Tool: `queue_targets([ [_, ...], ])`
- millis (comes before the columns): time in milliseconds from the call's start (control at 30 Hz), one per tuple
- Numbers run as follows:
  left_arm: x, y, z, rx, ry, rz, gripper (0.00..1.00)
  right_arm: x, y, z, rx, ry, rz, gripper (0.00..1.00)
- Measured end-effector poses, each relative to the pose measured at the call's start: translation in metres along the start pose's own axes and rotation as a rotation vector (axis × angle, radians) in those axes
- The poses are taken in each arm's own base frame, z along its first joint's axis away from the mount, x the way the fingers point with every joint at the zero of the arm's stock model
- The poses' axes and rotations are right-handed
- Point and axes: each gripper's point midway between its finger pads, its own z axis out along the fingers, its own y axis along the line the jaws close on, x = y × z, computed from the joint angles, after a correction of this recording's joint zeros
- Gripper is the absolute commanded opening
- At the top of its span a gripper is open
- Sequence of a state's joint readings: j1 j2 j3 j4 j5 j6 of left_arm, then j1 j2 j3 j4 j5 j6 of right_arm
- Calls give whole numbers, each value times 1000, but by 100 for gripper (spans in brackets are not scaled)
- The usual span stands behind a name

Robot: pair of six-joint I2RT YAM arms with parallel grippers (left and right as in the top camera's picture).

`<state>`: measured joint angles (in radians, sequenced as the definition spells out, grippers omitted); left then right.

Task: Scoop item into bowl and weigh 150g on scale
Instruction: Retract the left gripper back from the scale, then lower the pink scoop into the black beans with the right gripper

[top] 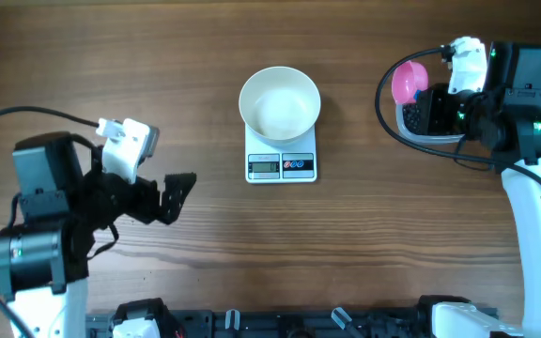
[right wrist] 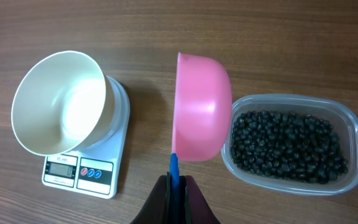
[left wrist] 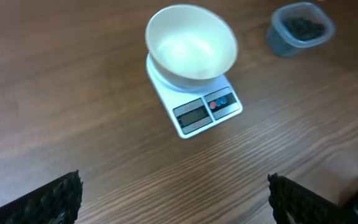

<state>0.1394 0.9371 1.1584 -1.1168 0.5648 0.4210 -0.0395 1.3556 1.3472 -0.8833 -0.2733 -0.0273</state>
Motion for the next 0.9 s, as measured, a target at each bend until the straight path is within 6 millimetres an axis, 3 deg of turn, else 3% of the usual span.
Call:
queue_targets([
  [433, -1, -9, -6, 23, -20, 65, 100, 0, 0, 0, 0, 0, 0, 4],
  [633, 31, -24, -6, 107, 103, 177, 100, 0, 0, 0, 0, 0, 0, 4],
  [900, 30, -23, -3, 125, 100, 274, 100, 0, 0, 0, 0, 1, 0, 4],
])
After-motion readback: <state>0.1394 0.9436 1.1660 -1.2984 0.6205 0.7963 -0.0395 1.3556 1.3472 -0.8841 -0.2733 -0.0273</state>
